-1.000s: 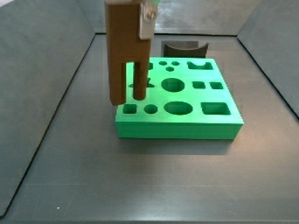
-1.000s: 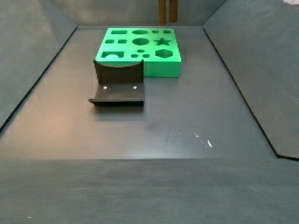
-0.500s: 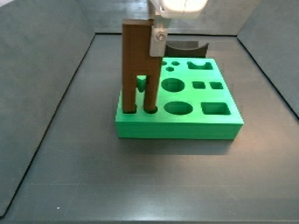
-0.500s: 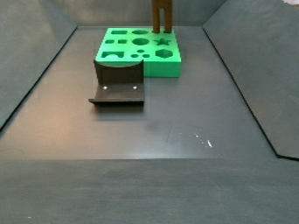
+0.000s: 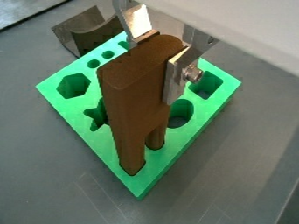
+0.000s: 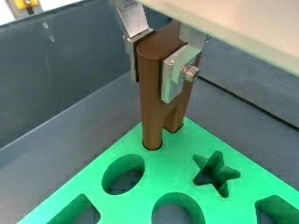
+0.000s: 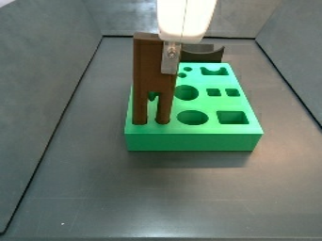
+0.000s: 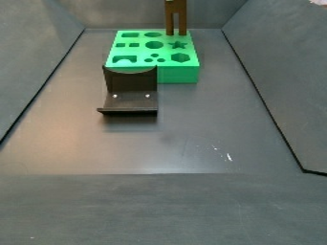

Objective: Insert the square-circle object.

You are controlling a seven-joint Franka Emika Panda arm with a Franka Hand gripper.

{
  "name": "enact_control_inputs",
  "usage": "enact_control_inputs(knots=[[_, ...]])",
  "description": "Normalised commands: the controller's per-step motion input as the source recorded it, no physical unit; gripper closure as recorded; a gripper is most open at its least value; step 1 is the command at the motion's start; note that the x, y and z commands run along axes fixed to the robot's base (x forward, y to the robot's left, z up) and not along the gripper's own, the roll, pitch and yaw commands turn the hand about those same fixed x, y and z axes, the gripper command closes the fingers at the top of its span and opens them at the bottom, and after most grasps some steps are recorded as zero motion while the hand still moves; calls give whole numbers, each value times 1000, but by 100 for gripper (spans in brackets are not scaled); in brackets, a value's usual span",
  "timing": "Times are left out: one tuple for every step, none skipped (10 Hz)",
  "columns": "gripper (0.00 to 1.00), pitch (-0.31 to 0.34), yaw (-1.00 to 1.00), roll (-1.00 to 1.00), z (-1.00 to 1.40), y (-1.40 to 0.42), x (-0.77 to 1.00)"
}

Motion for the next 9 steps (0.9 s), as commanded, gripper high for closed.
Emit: enact_control_inputs(knots=[[100, -243, 0, -100, -386, -26, -14], [100, -279, 0, -81, -434, -40, 0], [100, -243, 0, -7, -474, -74, 0], [100, -216, 0, 0, -420, -60, 0], [100, -219, 0, 0, -406, -26, 0], [100, -377, 0, 0, -514, -37, -126], [100, -450, 37, 0, -369, -46, -237], [100, -224, 3, 0, -183, 0, -94], [100, 0, 0, 0, 0, 0, 0]])
